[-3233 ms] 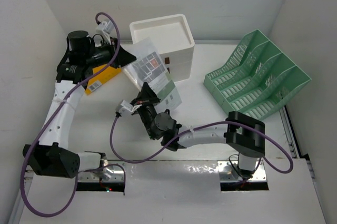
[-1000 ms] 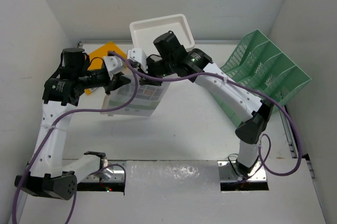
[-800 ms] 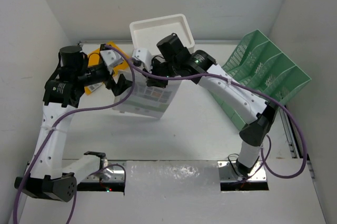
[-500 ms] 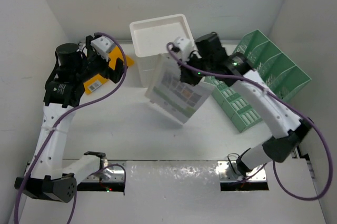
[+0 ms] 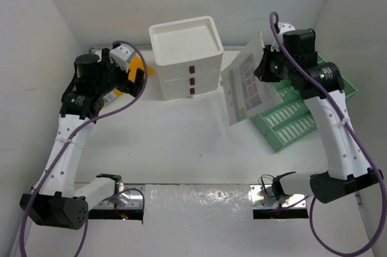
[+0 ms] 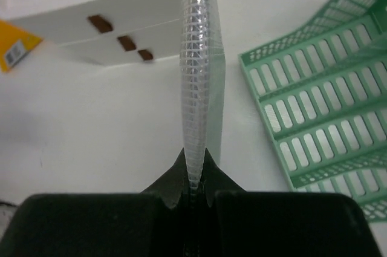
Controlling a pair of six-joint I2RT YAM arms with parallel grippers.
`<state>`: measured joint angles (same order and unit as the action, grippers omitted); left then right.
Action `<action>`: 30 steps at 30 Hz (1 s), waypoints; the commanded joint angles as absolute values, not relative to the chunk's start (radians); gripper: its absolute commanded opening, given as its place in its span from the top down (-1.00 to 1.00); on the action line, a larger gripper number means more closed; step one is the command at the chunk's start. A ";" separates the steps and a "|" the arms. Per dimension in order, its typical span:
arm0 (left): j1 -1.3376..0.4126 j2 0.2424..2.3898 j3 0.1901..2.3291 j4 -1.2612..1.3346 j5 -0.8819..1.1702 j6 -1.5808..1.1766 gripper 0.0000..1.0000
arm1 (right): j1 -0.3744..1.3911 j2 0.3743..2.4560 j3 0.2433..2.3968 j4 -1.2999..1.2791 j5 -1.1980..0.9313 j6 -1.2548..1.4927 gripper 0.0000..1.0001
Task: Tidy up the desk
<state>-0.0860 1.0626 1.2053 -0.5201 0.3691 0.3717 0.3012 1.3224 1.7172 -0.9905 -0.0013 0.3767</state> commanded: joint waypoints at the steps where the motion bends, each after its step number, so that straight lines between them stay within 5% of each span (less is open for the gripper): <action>1: -0.089 1.037 1.200 -0.471 0.357 0.368 -0.99 | 0.282 1.292 1.758 -0.953 0.115 0.575 1.00; 8: -0.089 0.993 1.164 -0.463 0.345 0.391 -0.99 | 0.284 1.160 1.703 -0.868 0.377 0.738 1.00; 23: -0.089 1.042 1.196 -0.508 0.382 0.365 -0.99 | 0.282 1.235 1.890 -1.046 0.658 0.925 1.00; 30: -0.089 1.065 1.219 -0.520 0.394 0.348 -0.99 | 0.282 1.108 1.707 -0.954 0.771 1.052 1.00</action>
<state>-0.0860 1.0611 1.1690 -0.5285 0.3721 0.3710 0.2836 1.1744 1.7363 -1.0534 0.6811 0.9897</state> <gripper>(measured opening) 0.996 0.009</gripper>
